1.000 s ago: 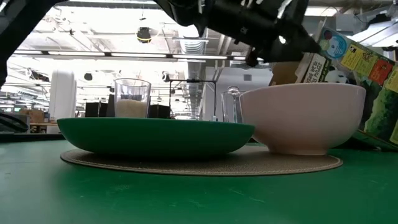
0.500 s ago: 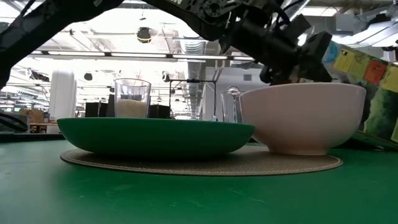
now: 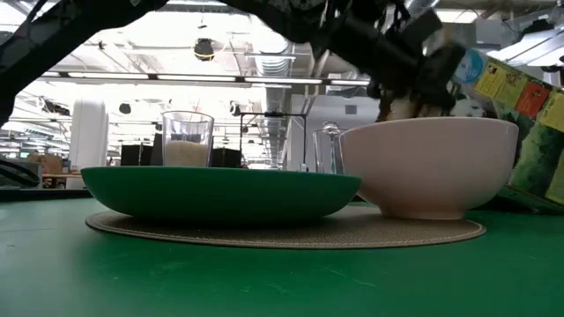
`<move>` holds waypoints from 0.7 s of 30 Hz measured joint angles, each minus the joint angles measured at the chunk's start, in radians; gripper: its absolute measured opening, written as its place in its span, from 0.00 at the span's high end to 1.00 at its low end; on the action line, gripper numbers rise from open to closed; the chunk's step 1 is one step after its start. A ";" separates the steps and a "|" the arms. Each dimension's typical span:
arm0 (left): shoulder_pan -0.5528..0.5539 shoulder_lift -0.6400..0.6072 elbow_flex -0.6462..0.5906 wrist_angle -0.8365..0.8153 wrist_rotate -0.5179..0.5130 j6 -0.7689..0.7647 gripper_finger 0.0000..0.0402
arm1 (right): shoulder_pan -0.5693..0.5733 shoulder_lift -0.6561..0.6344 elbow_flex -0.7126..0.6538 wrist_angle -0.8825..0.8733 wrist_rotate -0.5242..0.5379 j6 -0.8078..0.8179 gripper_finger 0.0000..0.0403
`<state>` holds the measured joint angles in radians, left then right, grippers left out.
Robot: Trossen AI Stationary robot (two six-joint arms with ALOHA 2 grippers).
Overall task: Arrange a breakfast setting
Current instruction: Pour the cereal into the white bowl
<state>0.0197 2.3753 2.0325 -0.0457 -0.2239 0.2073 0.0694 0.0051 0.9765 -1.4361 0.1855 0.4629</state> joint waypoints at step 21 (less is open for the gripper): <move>0.022 -0.104 0.322 -0.492 -0.025 0.166 1.00 | 0.000 0.000 0.000 0.000 0.002 0.008 0.41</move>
<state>0.0416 2.2711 2.3546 -0.5382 -0.2492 0.3734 0.0692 0.0051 0.9768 -1.4361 0.1875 0.4705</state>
